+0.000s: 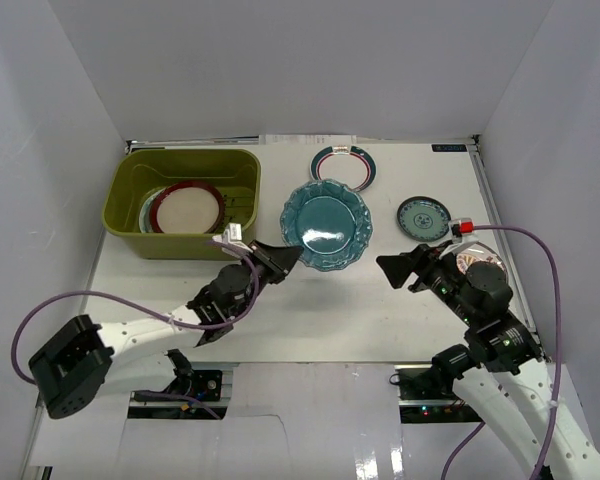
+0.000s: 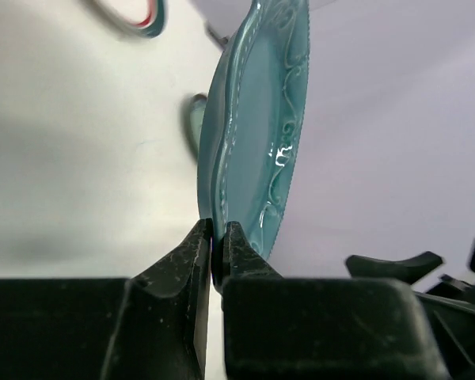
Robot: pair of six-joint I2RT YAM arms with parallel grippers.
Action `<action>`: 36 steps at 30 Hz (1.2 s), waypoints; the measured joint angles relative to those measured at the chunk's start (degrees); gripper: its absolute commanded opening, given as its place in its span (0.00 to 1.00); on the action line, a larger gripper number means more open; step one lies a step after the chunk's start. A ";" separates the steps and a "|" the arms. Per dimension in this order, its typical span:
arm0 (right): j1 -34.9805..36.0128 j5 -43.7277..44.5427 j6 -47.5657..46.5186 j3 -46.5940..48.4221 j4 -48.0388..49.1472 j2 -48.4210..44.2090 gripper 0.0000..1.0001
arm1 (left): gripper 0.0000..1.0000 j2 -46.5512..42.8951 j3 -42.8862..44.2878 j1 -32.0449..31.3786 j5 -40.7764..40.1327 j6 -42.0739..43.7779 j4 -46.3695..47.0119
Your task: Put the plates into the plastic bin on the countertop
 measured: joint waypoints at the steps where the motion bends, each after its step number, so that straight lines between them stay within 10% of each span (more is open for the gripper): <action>1: 0.00 0.42 0.00 0.76 -0.22 -0.17 0.76 | 0.00 -2.64 0.09 0.22 0.26 0.52 -0.11; 8: -0.07 2.19 0.07 4.72 -0.42 -1.97 0.73 | 0.00 -14.93 10.73 8.61 2.93 9.03 -13.79; 23: -0.24 -0.59 -1.31 4.59 -0.15 4.76 0.72 | 0.00 -9.66 24.13 59.08 17.90 8.68 -37.29; 36: -0.26 -2.51 -1.68 -2.45 5.44 10.21 0.72 | 0.00 -0.44 23.10 62.71 25.57 8.85 -46.49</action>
